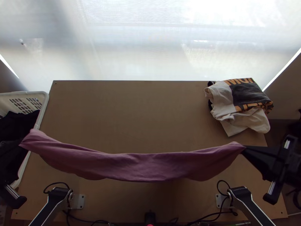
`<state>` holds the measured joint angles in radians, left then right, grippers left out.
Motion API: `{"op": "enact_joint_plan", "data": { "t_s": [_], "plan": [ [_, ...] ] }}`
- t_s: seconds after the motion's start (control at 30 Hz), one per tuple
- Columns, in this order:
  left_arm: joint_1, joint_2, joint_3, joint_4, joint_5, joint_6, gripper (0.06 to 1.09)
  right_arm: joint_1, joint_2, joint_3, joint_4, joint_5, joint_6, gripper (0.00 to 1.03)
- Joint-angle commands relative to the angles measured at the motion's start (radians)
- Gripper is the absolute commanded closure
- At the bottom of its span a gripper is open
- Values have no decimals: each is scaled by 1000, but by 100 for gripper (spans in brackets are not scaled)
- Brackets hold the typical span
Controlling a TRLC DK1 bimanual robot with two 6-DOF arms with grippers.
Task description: Fold the t-shirt
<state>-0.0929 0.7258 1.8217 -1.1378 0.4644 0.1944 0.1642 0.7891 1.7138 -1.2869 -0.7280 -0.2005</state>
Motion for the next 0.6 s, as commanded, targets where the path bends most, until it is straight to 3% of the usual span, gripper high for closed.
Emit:
{"op": "enact_joint_plan", "data": {
  "t_s": [0.0, 0.27, 0.33, 0.4, 0.57],
  "plan": [
    [-44, 18, -68, 182, 26, -67, 105, -129, 42, 70, 110, -116, 76, 100],
    [70, 83, -599, 523, 26, -64, 105, -129, 124, -329, 498, -103, 153, 100],
    [137, 179, -697, 633, 29, -62, 105, -86, 196, -390, 604, -48, 139, 100],
    [211, 313, -716, 736, 33, -89, 105, -60, 294, -416, 687, -4, 122, 100],
    [229, 643, -582, 759, 33, -92, 105, -43, 592, -393, 848, 55, 102, 100]
  ]
}}
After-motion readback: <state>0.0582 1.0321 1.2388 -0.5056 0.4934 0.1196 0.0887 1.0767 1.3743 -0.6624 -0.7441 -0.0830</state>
